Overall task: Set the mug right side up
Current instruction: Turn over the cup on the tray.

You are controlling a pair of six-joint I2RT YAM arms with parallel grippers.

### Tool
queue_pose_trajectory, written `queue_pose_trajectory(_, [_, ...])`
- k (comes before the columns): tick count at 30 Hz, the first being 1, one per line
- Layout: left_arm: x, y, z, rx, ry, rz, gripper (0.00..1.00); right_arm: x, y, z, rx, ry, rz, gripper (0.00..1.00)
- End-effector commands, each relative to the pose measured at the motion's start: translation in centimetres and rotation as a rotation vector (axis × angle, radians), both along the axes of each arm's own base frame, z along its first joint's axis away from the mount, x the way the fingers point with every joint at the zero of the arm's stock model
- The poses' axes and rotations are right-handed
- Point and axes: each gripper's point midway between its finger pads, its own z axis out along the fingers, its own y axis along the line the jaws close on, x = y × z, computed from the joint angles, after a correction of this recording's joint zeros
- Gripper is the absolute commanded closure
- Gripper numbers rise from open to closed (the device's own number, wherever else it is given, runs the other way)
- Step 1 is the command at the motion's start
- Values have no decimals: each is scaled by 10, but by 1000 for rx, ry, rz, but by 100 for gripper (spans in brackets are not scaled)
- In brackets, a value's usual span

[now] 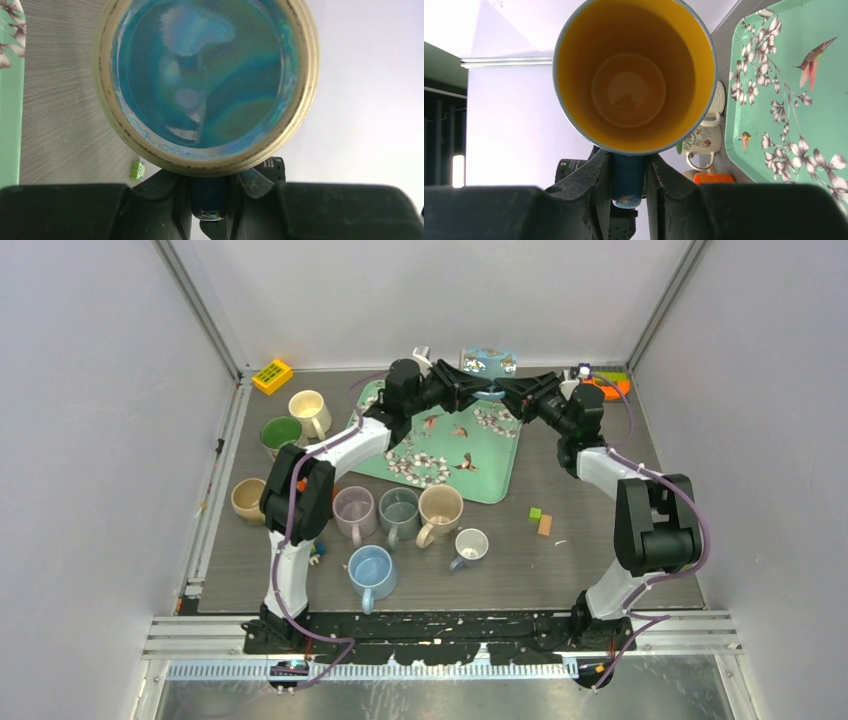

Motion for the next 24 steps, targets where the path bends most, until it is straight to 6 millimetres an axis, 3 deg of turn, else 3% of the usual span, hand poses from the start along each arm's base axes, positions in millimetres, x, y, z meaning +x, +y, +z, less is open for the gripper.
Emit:
queue_pose_trajectory(1, [-16,-2,78,-126,-238,-67,100,-8,-1,48,-76,-137,5,83])
queue_pose_trajectory(4, [-18,-2,79,-133,-249,-76,100,-9,-2,51,-107,-140,0,97])
queue_pose_trajectory(6, [-19,-2,78,-135,-255,-84,99,-11,-3,55,-124,-146,-5,99])
queue_pose_trajectory(12, [-17,-1,63,-102,-220,-80,58,-16,-11,70,-252,-157,-54,99])
queue_pose_trajectory(16, [-13,-2,46,-80,-176,-72,42,-20,-21,81,-376,-156,-94,99])
queue_pose_trajectory(24, [-8,-9,14,-54,-106,-78,36,-25,-37,84,-583,-116,-124,99])
